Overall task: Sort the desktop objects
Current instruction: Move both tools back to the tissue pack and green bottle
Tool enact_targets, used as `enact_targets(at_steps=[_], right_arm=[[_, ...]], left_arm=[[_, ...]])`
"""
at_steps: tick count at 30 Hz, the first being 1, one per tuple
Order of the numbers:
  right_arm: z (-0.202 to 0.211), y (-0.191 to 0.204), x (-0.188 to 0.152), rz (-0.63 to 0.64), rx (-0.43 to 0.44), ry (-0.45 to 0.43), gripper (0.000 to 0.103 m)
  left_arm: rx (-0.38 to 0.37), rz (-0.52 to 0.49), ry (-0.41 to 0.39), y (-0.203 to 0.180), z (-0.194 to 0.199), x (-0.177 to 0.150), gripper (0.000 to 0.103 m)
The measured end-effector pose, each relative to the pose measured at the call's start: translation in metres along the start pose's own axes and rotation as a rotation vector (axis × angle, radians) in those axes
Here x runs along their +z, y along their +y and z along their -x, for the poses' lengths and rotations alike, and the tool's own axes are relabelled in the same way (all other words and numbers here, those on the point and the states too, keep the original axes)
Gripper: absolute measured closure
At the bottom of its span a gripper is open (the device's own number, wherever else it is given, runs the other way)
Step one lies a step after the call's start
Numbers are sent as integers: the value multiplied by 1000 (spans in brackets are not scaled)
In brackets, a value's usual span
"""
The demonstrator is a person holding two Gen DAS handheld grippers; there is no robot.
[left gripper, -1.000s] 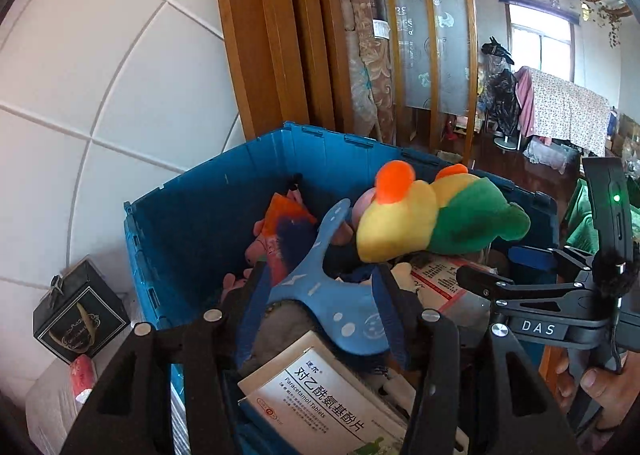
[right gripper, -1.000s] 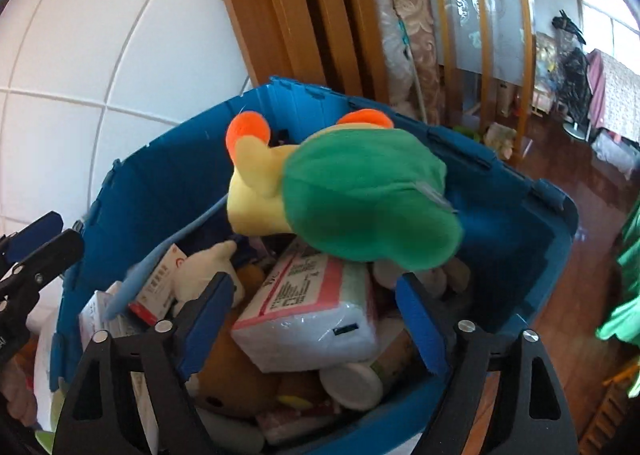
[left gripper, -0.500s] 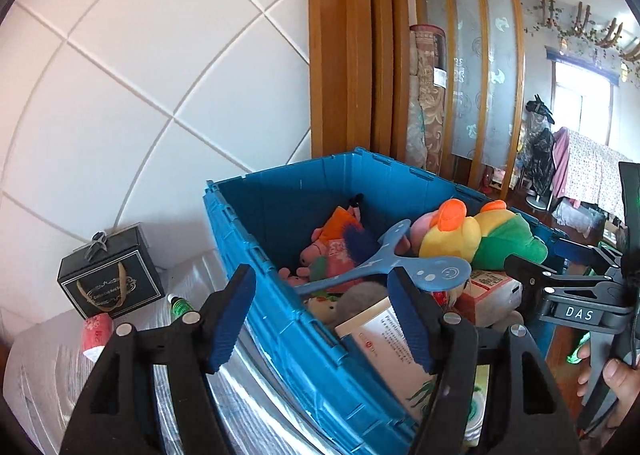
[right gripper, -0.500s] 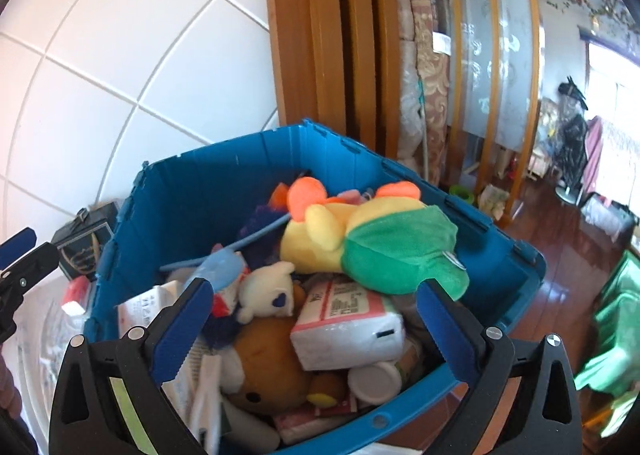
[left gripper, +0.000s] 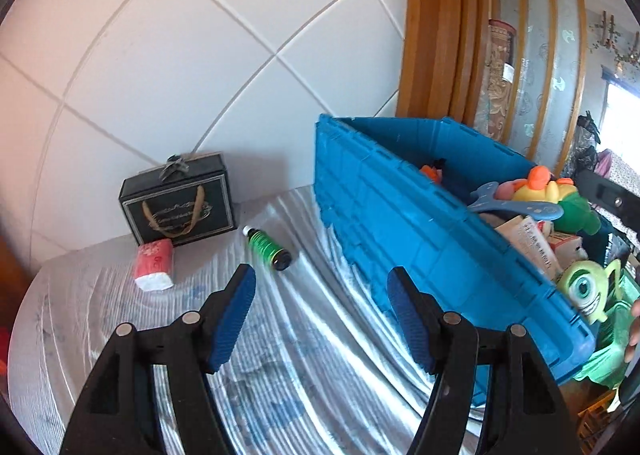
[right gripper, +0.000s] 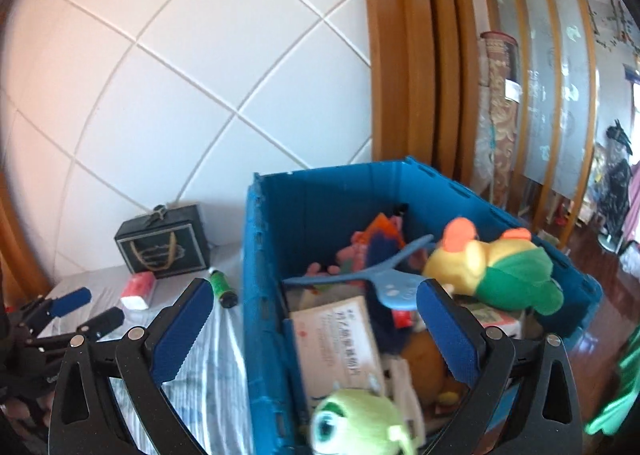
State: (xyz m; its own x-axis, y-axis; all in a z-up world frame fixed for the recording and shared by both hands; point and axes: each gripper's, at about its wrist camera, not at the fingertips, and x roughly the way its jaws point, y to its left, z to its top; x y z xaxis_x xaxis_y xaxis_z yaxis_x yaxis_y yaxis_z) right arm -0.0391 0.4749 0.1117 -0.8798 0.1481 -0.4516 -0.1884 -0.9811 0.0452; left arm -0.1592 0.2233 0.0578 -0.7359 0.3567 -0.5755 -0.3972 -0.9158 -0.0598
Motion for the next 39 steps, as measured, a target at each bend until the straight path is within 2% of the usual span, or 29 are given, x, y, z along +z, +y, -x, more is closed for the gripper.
enact_targets(at_steps=[9,16,24,27,30,34,39], right_arm=[[-49,99,2,103,151,44,0],[-119,147,-9,152,210,157,0],[-223,178,-43,205,227,337,0],[-268,186,-57,215,219,403,0],[-310,190,-71,214,206,464,0],[-363,198,-89,220,191,530,0],[-413,201,-100,224,163,581,0]], left_arm=[[172,132,105,121,-24,-42,35],[278,246,210,200,-62,-68,35],[327,305,354,261,-141,-90,35],[331,300,378,277,-175,-83,35],[338,280,382,292,-212,-62,35],[311,284,377,315,-266,-27,35],[279,287,435,337,-335,-2,35]])
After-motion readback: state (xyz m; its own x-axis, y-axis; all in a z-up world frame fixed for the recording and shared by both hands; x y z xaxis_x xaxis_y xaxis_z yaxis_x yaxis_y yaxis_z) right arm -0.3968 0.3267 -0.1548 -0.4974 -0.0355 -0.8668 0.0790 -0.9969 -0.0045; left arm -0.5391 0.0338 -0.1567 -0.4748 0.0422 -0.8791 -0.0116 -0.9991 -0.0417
